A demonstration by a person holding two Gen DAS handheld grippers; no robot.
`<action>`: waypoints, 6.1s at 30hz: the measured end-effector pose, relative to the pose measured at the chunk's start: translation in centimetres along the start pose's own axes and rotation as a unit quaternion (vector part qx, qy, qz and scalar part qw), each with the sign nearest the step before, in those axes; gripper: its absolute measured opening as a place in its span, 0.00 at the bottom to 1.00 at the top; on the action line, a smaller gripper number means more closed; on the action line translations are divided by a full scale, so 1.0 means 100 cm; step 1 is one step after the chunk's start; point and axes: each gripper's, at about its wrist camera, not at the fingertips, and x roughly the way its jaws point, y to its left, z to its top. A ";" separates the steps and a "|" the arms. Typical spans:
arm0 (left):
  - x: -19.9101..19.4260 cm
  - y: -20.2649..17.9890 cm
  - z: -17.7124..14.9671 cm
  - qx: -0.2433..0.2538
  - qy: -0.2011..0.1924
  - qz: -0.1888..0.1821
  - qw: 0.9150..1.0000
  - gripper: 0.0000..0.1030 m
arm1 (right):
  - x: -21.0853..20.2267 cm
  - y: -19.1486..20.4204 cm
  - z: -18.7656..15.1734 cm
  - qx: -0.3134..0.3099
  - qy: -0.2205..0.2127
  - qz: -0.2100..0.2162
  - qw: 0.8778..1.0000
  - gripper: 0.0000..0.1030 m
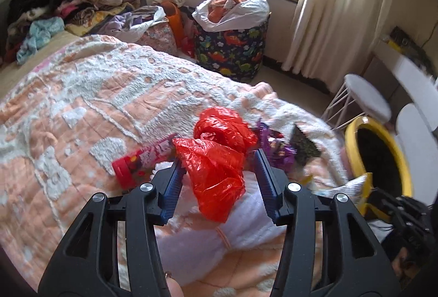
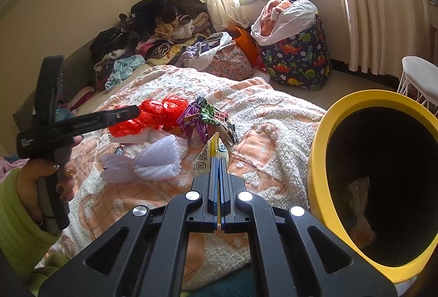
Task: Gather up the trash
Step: 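Lift the red bag with left tool while right tool lifts the yellow wrapper, then carry the red bag with left tool while right tool carries the wrapper over the bin, then open left tool over the bin while right tool releases the yellow wrapper into it, then move both open tools back to the white mesh foam sleeve on the bed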
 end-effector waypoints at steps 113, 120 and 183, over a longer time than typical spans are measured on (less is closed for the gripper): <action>0.028 -0.224 -0.013 0.115 0.028 -0.207 0.971 0.85 | -0.085 -0.207 -0.008 0.265 -0.079 -0.133 0.952 0.70; 0.021 -0.209 -0.015 0.111 0.011 -0.181 0.977 0.89 | -0.082 -0.193 -0.006 0.236 -0.083 -0.143 0.958 0.72; -0.027 -0.031 -0.004 -0.046 -0.084 -0.093 0.991 0.89 | -0.023 -0.018 0.006 0.055 -0.026 -0.067 0.996 0.84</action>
